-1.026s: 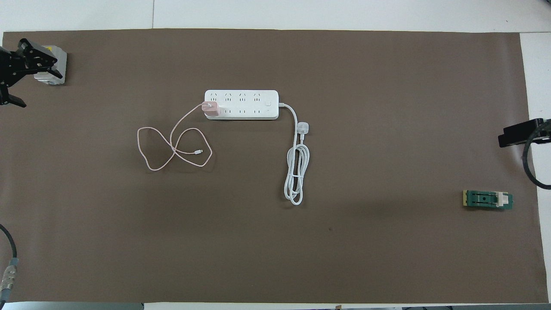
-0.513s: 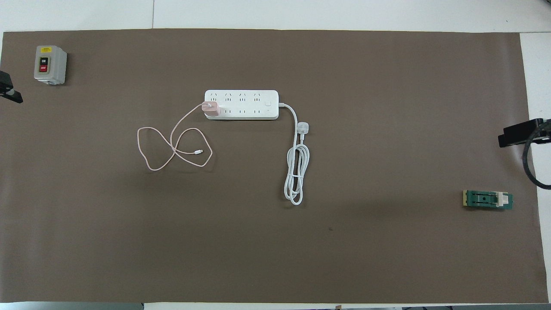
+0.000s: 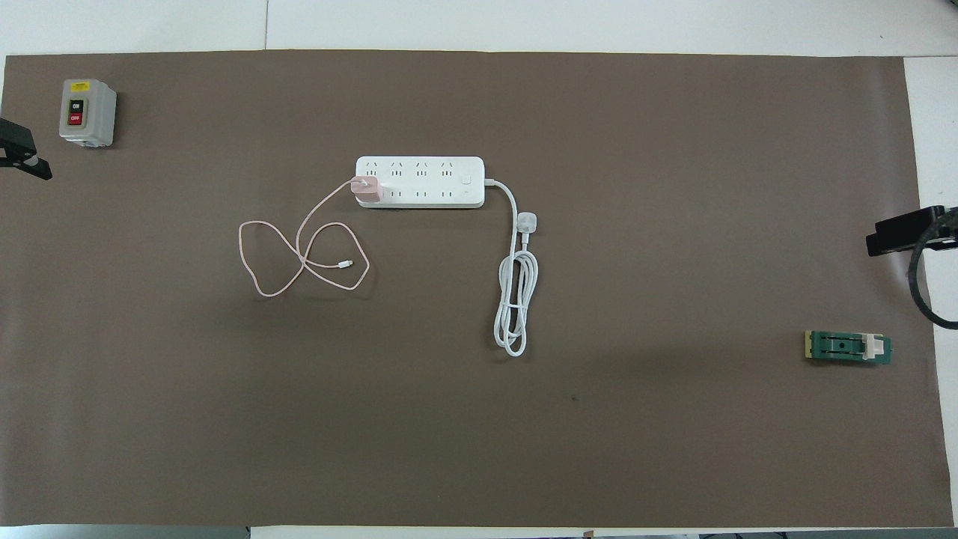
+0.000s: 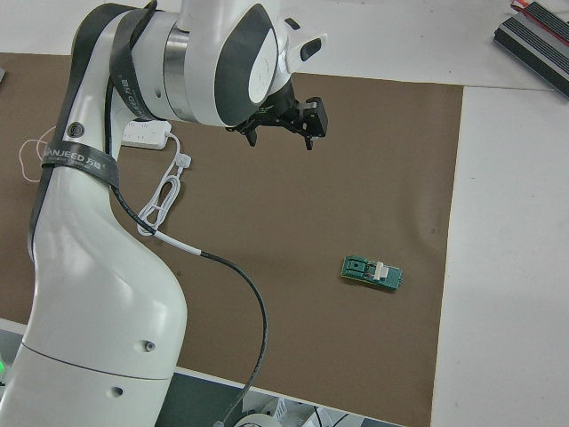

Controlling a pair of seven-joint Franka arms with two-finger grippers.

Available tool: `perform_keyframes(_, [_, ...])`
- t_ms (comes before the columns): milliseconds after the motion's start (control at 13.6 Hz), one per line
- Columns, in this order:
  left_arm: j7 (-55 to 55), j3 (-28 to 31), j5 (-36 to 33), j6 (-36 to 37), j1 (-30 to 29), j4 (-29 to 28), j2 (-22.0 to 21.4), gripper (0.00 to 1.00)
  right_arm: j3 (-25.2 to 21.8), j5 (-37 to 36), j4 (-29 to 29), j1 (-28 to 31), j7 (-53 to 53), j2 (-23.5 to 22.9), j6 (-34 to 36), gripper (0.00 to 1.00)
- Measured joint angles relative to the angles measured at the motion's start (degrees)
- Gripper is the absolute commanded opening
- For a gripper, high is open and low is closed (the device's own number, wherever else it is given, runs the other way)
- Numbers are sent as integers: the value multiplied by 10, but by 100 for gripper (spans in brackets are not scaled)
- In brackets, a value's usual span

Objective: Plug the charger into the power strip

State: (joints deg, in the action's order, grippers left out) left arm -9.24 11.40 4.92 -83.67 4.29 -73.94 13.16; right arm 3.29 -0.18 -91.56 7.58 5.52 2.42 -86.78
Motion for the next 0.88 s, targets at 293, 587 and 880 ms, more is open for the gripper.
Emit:
perform_keyframes(293, [25,0,1,5,0,-22,-24,100,0,0,0,0,0,0,0,100])
perform_keyframes(587, [51,2,0,-20,0,-100,-84,100,0,0,0,0,0,0,3,100])
perform_keyframes(880, [59,1,0,-71,0,-179,-134,100,0,0,0,0,0,0,4,100])
